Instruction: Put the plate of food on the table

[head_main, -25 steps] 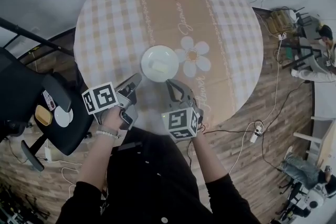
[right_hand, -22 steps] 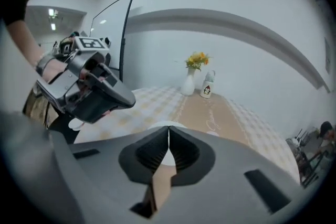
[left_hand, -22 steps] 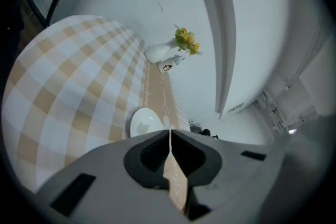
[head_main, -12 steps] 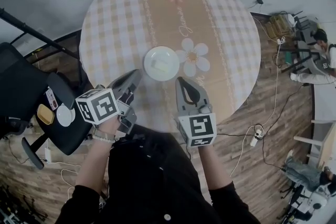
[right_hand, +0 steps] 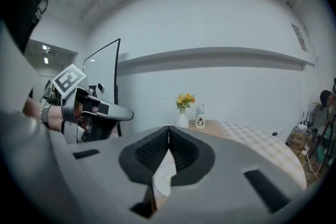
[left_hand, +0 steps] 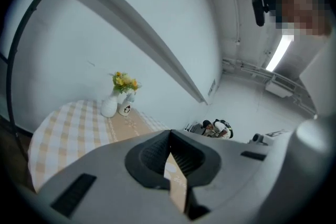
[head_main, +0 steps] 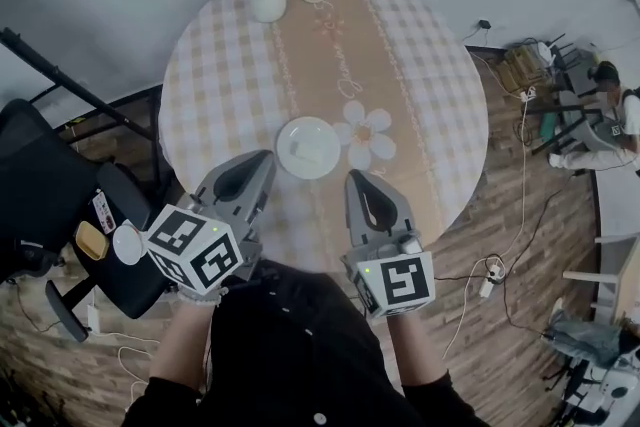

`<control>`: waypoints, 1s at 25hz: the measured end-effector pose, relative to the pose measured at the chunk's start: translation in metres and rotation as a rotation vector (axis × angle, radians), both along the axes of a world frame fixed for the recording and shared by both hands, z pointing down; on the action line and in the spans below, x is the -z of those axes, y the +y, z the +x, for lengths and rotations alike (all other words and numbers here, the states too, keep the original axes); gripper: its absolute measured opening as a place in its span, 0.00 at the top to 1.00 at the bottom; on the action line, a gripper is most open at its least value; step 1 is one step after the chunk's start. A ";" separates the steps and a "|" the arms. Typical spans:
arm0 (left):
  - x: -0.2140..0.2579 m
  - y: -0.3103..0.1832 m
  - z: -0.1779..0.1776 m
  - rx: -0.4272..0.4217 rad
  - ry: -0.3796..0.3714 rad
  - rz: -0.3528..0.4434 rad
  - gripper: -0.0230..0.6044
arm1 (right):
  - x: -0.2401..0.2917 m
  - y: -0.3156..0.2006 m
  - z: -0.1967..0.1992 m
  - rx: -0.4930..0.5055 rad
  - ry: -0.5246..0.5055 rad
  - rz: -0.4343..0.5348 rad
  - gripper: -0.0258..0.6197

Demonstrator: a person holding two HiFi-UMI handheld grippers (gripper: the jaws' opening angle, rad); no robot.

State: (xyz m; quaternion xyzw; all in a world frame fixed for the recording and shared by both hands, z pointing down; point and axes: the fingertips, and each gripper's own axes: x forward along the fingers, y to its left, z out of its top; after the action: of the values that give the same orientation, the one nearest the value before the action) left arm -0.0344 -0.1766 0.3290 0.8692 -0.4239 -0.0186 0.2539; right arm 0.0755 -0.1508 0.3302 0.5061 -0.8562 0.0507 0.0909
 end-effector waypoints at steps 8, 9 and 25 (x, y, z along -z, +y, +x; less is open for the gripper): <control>0.054 0.014 0.003 0.008 -0.113 0.158 0.96 | 0.046 0.009 -0.004 0.010 -0.046 0.082 0.96; 0.059 0.015 0.004 0.007 -0.116 0.174 0.96 | 0.049 0.010 -0.004 0.009 -0.047 0.087 0.96; 0.080 0.024 0.010 -0.024 -0.120 0.234 0.96 | 0.070 0.009 0.002 -0.013 -0.050 0.132 0.96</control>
State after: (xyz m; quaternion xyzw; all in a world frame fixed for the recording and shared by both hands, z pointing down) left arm -0.0240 -0.1527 0.2495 0.8976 -0.4226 -0.0130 0.1250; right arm 0.0774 -0.1419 0.2599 0.5151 -0.8563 0.0076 0.0355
